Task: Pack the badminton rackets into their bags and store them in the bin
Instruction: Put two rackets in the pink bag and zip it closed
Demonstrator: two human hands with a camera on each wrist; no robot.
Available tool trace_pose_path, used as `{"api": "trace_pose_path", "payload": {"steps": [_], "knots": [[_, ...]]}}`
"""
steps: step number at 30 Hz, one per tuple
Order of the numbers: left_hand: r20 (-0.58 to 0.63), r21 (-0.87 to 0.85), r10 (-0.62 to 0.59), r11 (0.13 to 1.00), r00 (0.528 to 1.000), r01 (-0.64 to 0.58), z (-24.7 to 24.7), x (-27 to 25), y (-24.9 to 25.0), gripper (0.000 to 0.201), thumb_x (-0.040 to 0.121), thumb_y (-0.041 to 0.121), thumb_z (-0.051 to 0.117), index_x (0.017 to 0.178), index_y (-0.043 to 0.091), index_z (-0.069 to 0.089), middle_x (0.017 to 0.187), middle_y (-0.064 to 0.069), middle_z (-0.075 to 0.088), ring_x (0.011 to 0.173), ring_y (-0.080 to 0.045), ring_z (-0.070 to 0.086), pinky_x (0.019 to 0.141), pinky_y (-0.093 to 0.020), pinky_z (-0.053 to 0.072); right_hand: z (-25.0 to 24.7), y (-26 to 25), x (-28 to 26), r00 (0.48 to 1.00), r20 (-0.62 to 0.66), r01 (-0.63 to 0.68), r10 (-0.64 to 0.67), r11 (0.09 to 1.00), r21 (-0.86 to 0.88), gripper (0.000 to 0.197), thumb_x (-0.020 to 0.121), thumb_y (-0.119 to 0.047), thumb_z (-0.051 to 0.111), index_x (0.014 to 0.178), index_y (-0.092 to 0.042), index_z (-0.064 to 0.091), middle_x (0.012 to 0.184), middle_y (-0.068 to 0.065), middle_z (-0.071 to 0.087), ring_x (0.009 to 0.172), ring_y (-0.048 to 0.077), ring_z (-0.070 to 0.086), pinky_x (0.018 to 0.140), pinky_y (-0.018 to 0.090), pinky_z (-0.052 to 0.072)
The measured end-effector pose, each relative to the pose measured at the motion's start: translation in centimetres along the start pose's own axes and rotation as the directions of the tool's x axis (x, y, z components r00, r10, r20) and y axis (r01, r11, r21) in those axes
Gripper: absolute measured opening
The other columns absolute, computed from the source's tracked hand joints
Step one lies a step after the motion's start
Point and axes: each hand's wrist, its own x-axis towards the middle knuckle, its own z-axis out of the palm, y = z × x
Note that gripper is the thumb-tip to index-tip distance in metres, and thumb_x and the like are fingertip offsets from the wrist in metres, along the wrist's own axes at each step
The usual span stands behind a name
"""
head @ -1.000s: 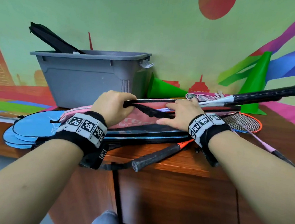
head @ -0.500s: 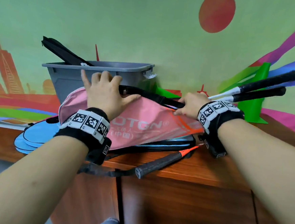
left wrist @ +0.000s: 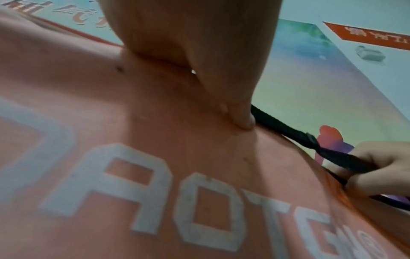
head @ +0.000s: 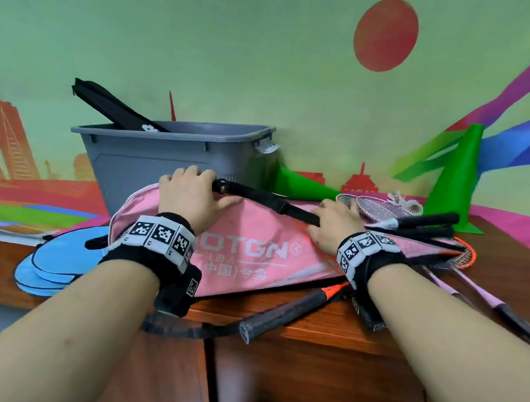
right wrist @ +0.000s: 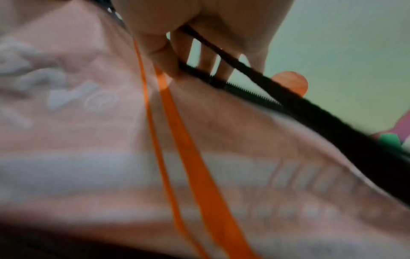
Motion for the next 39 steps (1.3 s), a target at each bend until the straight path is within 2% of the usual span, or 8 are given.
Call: {"api": "trace_pose_path", "payload": {"steps": [3, 6, 13, 16, 19, 22, 30, 39], "knots": [[0.010, 0.057, -0.043, 0.997, 0.999, 0.043, 0.5, -0.2, -0.6, 0.070, 0.068, 0.081, 0.049, 0.103, 0.021, 0.057, 0.109, -0.008, 0.060, 0.111, -0.035, 0.050, 0.106, -0.056, 0.022, 0.0, 0.0, -0.4, 0.998, 0.046, -0.047, 0.039, 0.982, 0.180, 0.022, 0.085, -0.025, 0.051, 0.097, -0.017, 0.067, 0.096, 0.014, 0.068, 0.097, 0.033, 0.063, 0.087, 0.034, 0.048], [-0.006, 0.067, -0.099, 0.993, 0.995, 0.099, 0.5, -1.0, -1.3, 0.076, 0.062, 0.081, 0.055, 0.106, 0.019, 0.055, 0.112, -0.009, 0.058, 0.114, -0.036, 0.048, 0.108, -0.059, 0.018, 0.3, -0.1, -0.9, 0.997, 0.028, -0.079, 0.074, 0.948, 0.309, 0.007, 0.078, -0.017, 0.054, 0.082, -0.020, 0.060, 0.079, 0.009, 0.061, 0.084, 0.033, 0.062, 0.063, 0.026, 0.038], [0.049, -0.020, -0.021, 1.000, 0.999, 0.022, -0.6, -1.2, -1.5, 0.067, 0.064, 0.074, 0.061, 0.104, 0.021, 0.055, 0.108, -0.002, 0.061, 0.107, -0.030, 0.051, 0.088, -0.041, 0.034, -2.1, -5.7, -0.4, 0.992, -0.030, 0.113, -0.123, 0.754, 0.648, 0.022, 0.076, -0.035, 0.070, 0.091, -0.019, 0.068, 0.084, 0.000, 0.066, 0.079, 0.019, 0.060, 0.067, 0.024, 0.041], [0.082, -0.057, -0.001, 0.998, 0.997, 0.006, -1.3, -1.4, -2.3, 0.061, 0.065, 0.068, 0.067, 0.098, 0.018, 0.057, 0.101, -0.005, 0.061, 0.100, -0.031, 0.054, 0.082, -0.038, 0.038, -3.8, -9.1, 0.3, 0.991, -0.076, 0.130, -0.109, 0.664, 0.736, 0.045, 0.089, -0.050, 0.053, 0.074, -0.009, 0.066, 0.074, 0.009, 0.064, 0.074, 0.028, 0.056, 0.067, 0.033, 0.043], [0.117, -0.137, 0.017, 0.991, 0.993, -0.001, -1.8, -1.6, -3.1, 0.050, 0.067, 0.058, 0.073, 0.090, 0.018, 0.054, 0.094, -0.004, 0.060, 0.093, -0.029, 0.055, 0.074, -0.034, 0.041, -4.6, -10.7, 0.8, 0.994, -0.096, 0.106, -0.051, 0.646, 0.756, 0.047, 0.096, -0.032, 0.047, 0.056, -0.009, 0.057, 0.060, 0.007, 0.052, 0.065, 0.026, 0.047, 0.061, 0.029, 0.034], [0.143, -0.134, 0.021, 0.991, 0.990, -0.002, -2.1, -1.8, -3.2, 0.042, 0.070, 0.053, 0.073, 0.084, 0.021, 0.048, 0.083, 0.003, 0.054, 0.088, -0.026, 0.056, 0.066, -0.031, 0.035, -4.7, -11.1, 0.6, 0.992, -0.115, 0.127, -0.059, 0.589, 0.798, 0.017, 0.088, -0.013, 0.059, 0.083, -0.010, 0.075, 0.074, 0.004, 0.065, 0.062, 0.010, 0.051, 0.054, 0.018, 0.037], [0.168, -0.139, 0.024, 0.990, 0.985, -0.001, -2.1, -1.9, -3.1, 0.029, 0.073, 0.044, 0.064, 0.087, 0.020, 0.054, 0.089, -0.002, 0.062, 0.091, -0.030, 0.057, 0.075, -0.035, 0.045, -4.8, -11.3, 0.2, 0.987, -0.136, 0.162, -0.088, 0.572, 0.804, 0.031, 0.083, 0.007, 0.051, 0.095, -0.007, 0.076, 0.094, 0.007, 0.072, 0.080, 0.009, 0.057, 0.056, 0.003, 0.039], [0.198, -0.271, -0.067, 0.955, 0.978, 0.120, -2.7, -2.0, -2.2, 0.058, 0.095, 0.060, 0.019, 0.081, 0.022, 0.059, 0.093, -0.006, 0.063, 0.098, -0.031, 0.053, 0.092, -0.040, 0.039, -3.1, -12.6, -1.0, 0.960, -0.279, 0.246, -0.013, 0.512, 0.823, 0.051, 0.076, -0.002, 0.059, 0.126, -0.014, 0.059, 0.101, 0.003, 0.073, 0.099, 0.014, 0.065, 0.095, 0.025, 0.048]]}}
